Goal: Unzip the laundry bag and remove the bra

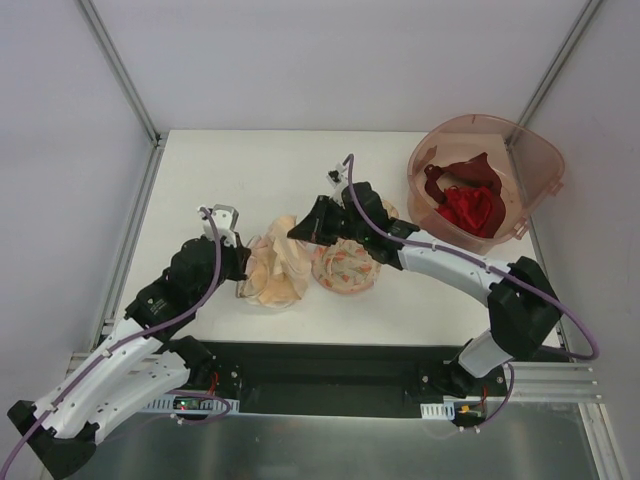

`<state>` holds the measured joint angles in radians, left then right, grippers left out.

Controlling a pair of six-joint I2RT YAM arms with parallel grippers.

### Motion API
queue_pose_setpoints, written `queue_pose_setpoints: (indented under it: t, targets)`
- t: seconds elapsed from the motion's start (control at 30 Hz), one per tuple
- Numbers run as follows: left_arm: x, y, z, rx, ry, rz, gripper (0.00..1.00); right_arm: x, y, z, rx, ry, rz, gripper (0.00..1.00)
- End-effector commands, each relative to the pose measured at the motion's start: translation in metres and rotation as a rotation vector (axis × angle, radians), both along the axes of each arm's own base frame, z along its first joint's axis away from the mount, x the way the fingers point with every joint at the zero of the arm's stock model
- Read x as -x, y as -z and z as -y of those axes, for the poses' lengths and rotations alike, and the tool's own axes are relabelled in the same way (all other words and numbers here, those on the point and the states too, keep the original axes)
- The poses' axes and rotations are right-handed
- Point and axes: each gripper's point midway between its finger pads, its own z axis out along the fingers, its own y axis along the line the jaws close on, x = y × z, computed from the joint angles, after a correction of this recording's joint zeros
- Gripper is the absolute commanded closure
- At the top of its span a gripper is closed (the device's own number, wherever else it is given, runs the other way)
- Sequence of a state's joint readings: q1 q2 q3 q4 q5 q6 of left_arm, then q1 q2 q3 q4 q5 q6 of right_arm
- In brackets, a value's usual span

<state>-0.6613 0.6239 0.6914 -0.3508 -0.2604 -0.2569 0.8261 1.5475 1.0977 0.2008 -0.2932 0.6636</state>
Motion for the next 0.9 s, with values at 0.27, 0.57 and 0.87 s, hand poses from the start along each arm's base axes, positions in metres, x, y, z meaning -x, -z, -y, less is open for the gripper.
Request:
queue_pose_setpoints:
  t: [0.27, 0.57, 0.87]
  targets:
    - [0.017, -0.061, 0.005, 0.139, 0.081, 0.149, 0.05, -0.005, -0.027, -0.014, -0.021, -0.014, 0.050, 0.99]
    - [0.017, -0.075, 0.046, 0.324, 0.166, 0.052, 0.04, -0.002, -0.034, -0.020, -0.030, -0.024, 0.061, 0.99]
    - [-0.001, -0.049, 0.055, 0.329, 0.097, -0.040, 0.35, 0.002, -0.032, -0.021, -0.024, -0.032, 0.062, 0.99]
